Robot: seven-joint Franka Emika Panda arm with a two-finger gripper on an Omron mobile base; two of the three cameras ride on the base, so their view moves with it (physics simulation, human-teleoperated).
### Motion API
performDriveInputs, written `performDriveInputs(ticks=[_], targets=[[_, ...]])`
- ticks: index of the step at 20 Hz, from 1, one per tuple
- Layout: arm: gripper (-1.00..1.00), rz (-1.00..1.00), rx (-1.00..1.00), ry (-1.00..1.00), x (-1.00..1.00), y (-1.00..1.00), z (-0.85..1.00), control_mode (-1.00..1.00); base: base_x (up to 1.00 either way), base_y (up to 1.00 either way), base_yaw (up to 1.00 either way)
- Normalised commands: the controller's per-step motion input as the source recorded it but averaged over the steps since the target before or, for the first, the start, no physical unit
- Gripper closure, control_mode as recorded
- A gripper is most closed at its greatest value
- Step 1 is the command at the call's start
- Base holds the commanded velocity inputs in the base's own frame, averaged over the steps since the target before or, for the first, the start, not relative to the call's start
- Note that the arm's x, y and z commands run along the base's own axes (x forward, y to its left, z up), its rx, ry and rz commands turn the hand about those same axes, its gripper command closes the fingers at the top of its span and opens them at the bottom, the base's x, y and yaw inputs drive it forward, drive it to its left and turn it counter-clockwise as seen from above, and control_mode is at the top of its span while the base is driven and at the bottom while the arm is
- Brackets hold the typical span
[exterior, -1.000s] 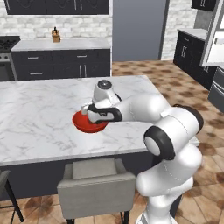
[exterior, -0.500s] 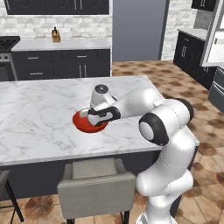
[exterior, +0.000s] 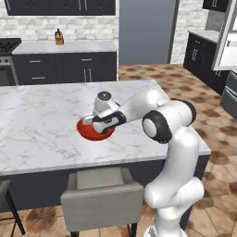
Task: Retrieve the apple and banana from the fridge and place them into the bowl on the dining table.
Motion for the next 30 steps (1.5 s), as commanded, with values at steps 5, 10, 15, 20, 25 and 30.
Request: performDriveInputs(ticks=[5, 10, 15, 20, 25, 30], targets=[[1.0, 0.0, 0.0, 0.05, 0.28, 0.12, -0.24, -1.0, 0.0, 0.0, 0.0], [1.0, 0.0, 0.0, 0.04, 0.18, 0.15, -0.28, -1.0, 0.0, 0.0, 0.0], [-1.0, -0.02, 0.0, 0.04, -0.33, 0.02, -0.05, -1.0, 0.0, 0.0, 0.0], [-1.0, -0.07, 0.0, 0.02, -0.75, -0.12, 0.0, -1.0, 0.0, 0.0, 0.0], [-1.0, -0.1, 0.04, 0.05, -0.23, -0.4, 0.11, -1.0, 0.0, 0.0, 0.0], [-1.0, -0.03, 0.09, 0.0, -0.27, -0.56, 0.86, -1.0, 0.0, 0.0, 0.0]])
